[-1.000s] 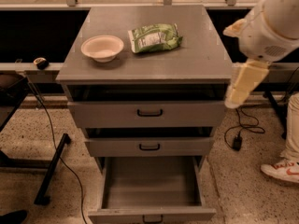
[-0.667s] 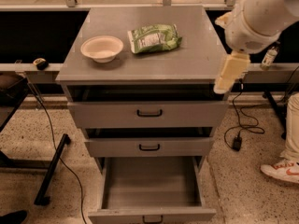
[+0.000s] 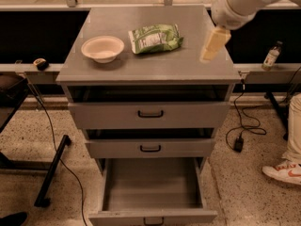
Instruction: Place green jalapeno chip bag into bottom drawer
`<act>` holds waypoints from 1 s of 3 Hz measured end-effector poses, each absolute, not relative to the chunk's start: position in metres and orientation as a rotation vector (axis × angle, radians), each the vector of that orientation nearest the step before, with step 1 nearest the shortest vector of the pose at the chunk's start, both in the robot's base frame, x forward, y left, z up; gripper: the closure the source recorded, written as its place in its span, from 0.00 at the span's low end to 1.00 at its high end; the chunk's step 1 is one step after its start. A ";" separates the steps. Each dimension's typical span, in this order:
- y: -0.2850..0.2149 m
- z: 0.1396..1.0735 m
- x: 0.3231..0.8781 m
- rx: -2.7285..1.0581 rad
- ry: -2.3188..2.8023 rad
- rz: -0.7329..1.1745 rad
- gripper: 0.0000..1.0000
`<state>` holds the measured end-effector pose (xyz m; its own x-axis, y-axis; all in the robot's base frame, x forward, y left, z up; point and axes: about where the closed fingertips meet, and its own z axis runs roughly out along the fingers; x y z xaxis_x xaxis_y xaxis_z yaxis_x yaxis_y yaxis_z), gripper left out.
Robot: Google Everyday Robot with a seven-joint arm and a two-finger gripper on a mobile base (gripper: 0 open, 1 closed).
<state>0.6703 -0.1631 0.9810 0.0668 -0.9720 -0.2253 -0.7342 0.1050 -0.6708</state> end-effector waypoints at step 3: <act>-0.090 0.948 0.782 -1.646 1.594 -0.243 0.39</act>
Offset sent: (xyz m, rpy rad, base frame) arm 0.1347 0.0848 -0.0267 0.2014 -0.0200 0.1499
